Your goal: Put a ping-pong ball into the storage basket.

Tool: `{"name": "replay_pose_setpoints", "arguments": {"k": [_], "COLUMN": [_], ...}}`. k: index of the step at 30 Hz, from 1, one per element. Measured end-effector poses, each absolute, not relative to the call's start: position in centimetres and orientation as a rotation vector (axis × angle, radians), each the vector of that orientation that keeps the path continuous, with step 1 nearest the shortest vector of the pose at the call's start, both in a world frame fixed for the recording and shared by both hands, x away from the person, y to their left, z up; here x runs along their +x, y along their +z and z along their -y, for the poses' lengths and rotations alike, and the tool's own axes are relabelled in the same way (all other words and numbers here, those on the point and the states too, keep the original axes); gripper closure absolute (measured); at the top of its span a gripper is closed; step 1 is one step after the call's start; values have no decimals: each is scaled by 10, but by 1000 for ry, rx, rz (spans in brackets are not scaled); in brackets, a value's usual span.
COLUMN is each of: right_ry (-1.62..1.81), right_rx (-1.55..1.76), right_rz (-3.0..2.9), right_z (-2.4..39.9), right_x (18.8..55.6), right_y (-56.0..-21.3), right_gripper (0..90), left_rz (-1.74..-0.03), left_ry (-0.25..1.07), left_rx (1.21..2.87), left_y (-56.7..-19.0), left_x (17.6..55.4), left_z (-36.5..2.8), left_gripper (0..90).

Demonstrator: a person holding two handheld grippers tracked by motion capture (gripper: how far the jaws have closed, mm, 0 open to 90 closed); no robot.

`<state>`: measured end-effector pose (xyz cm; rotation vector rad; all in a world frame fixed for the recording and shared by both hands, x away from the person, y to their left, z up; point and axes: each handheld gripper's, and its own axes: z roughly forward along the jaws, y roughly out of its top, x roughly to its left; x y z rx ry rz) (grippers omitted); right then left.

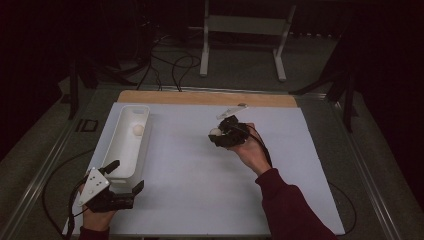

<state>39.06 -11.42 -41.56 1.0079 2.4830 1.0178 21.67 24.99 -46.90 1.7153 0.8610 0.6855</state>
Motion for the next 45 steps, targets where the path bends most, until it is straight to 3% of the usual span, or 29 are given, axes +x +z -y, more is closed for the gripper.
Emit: {"name": "replay_pose_setpoints", "arguments": {"k": [45], "right_ry": [1067], "right_rx": [897], "right_rz": [-2534], "right_z": [73], "right_x": [384], "right_y": [-402], "right_gripper": [507], "left_rz": [-861], "left_ry": [685], "left_rx": [1715], "left_y": [-469], "left_x": [216], "left_z": [-250], "left_gripper": [0]}}
